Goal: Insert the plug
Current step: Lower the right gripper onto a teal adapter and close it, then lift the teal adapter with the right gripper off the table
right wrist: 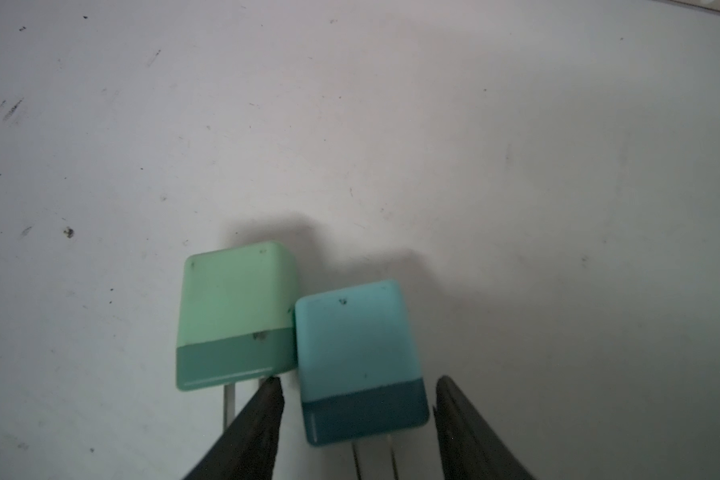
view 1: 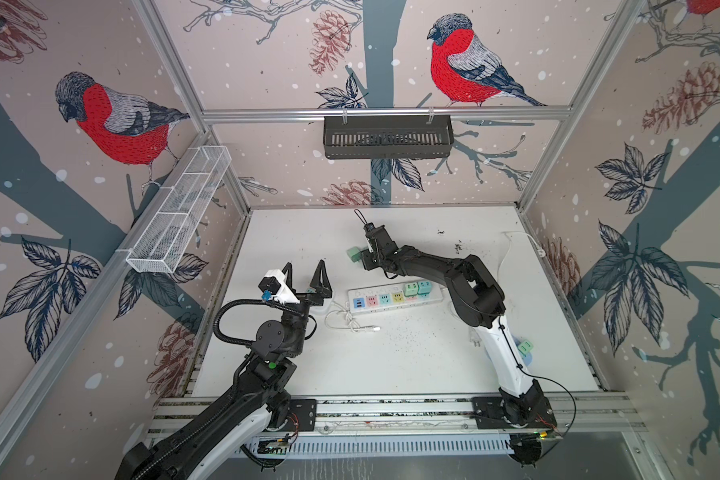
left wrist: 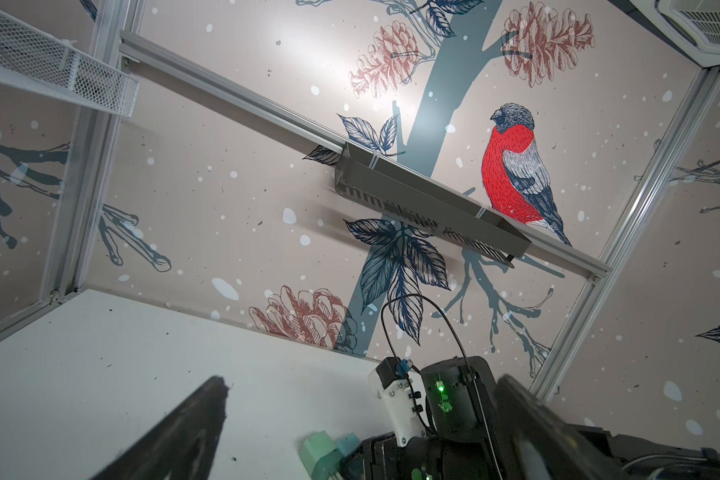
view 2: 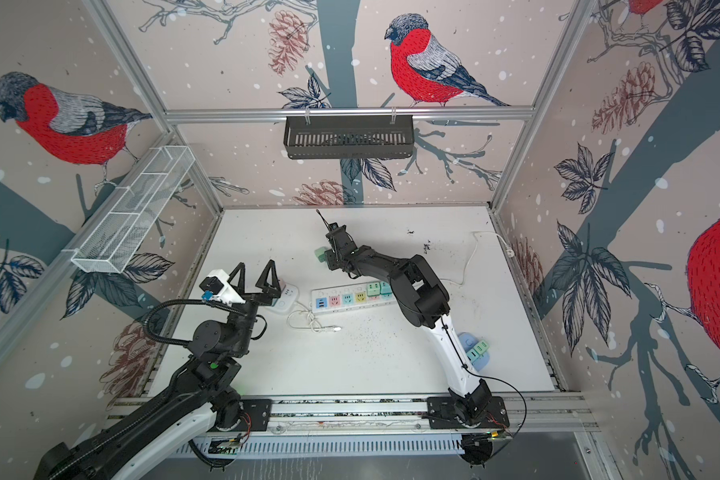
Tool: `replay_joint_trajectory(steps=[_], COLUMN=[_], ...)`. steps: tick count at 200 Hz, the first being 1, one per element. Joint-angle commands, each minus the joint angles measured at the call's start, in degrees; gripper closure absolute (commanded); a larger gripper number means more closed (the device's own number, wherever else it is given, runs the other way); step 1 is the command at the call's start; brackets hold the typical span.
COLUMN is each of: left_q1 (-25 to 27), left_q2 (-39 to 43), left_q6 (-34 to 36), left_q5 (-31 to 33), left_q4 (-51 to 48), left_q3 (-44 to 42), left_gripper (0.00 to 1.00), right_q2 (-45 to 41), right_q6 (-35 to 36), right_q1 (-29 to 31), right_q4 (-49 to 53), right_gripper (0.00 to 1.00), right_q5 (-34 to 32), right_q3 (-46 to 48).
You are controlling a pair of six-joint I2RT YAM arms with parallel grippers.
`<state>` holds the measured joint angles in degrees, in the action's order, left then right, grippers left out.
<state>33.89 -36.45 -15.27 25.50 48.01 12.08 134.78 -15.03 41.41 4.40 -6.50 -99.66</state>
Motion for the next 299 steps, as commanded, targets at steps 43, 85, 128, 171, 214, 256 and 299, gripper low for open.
replay_joint_trajectory(steps=[43,85,128,171,214,256,299], left_q1=[-0.1,-0.1,-0.1,-0.2,-0.2,-0.2,-0.3], left_q2=[-0.2,-0.7,-0.6,-0.7,-2.1,-2.0,-3.6], left_q6=[-1.2,-1.3,-1.5,-1.6,-5.0,-4.8,-4.0], left_q5=[0.6,0.4,0.1,0.3,-1.7,-3.8,-7.0], left_q4=[3.8,4.4,4.0,3.9,3.6,0.8,-1.7], left_q3=[-0.2,-0.2,-0.1,0.0,1.1,2.5,4.8], left_gripper=[0.01,0.01,0.01,0.01,0.01,0.01,0.01], right_q2=[2.3,5.1,5.0,2.4,-4.6,-16.5,-31.7], right_q6=[0.5,1.0,0.7,0.2,-0.2,0.4,1.1], right_q1=[-0.5,-0.5,-0.5,-0.4,0.2,1.9,4.1], right_q4=[0.3,1.9,1.8,0.0,-3.1,-7.8,-17.3], right_gripper=[0.4,0.39,0.5,0.61,0.65,0.68,0.7], right_q5=[-0.1,-0.3,0.3,1.0,1.4,-0.4,-3.5], right_q3=[-2.0,-5.3,-4.7,-1.8,3.8,13.4,29.0])
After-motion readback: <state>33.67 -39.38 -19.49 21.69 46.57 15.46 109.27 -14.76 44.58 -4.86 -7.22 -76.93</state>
